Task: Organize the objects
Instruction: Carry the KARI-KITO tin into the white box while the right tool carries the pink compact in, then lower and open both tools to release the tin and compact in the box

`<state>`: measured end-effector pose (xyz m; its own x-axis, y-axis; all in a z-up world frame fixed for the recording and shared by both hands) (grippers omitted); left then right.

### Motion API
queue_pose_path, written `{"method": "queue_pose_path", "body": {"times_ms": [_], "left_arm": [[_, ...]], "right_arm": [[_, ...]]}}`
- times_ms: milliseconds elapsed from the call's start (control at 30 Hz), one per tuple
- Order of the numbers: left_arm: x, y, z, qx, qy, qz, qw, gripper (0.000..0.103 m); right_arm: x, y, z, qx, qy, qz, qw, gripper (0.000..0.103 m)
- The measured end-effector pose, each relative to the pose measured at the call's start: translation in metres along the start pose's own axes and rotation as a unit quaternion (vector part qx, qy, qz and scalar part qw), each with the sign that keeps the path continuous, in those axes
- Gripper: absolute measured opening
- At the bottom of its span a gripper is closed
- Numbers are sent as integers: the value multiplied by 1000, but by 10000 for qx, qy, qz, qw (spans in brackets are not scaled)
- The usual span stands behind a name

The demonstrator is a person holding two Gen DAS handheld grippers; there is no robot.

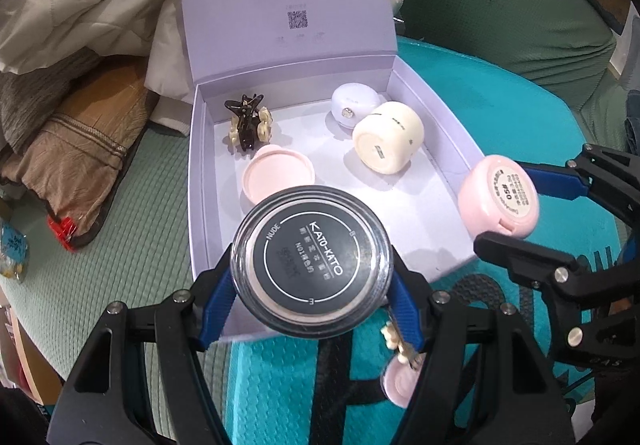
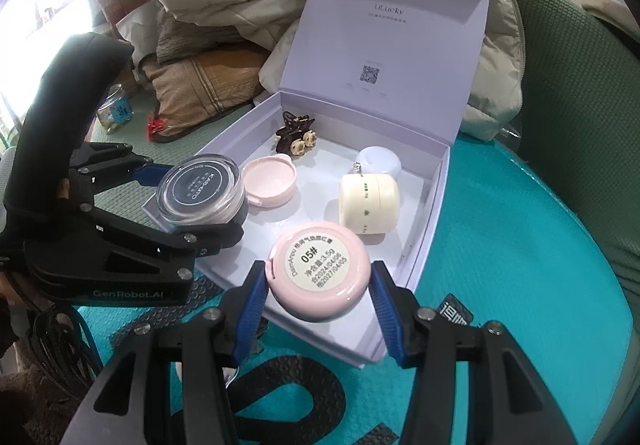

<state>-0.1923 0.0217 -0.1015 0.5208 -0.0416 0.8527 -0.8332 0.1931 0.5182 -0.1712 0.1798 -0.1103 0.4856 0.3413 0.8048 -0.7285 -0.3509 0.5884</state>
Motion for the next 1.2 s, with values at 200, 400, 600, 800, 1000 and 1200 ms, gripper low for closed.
{"method": "queue_pose_path", "body": {"times_ms": [200, 400, 600, 800, 1000, 1200], "left_arm": [[-18, 8, 7, -11, -3, 88, 10000, 67], [-35, 15, 11, -16, -38, 184, 9998, 67], [-48, 24, 15, -83, -47, 154, 9998, 67], [-55, 33, 14, -172, -65, 95, 9998, 67], [-57, 40, 16, -214, -61, 10, 9998, 67], [-61, 44, 17, -340, -92, -32, 9994, 67]], "right_arm": [[-15, 6, -6, -30, 5, 69, 10000, 52], [-31, 9, -11, -37, -86, 202, 9998, 52], [-44, 11, -15, -84, -53, 280, 9996, 52], [-57, 14, -21, -181, -87, 339, 9992, 52], [-62, 18, -26, -217, -142, 334, 9991, 52], [-68, 25, -28, -226, -216, 298, 9991, 52]]}}
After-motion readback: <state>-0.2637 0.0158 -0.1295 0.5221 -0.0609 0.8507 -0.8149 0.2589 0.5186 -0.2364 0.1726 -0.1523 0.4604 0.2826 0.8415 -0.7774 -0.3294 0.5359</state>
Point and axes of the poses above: each gripper's, at about its wrist camera, not at the fingertips, and x roughly against the way its jaws point, z to its left, y to its top, the point moved 4 cm from there along -x, roughly the way its jaws point, and after that the axes turned 7 degrees about y, right-handed, at the moved point
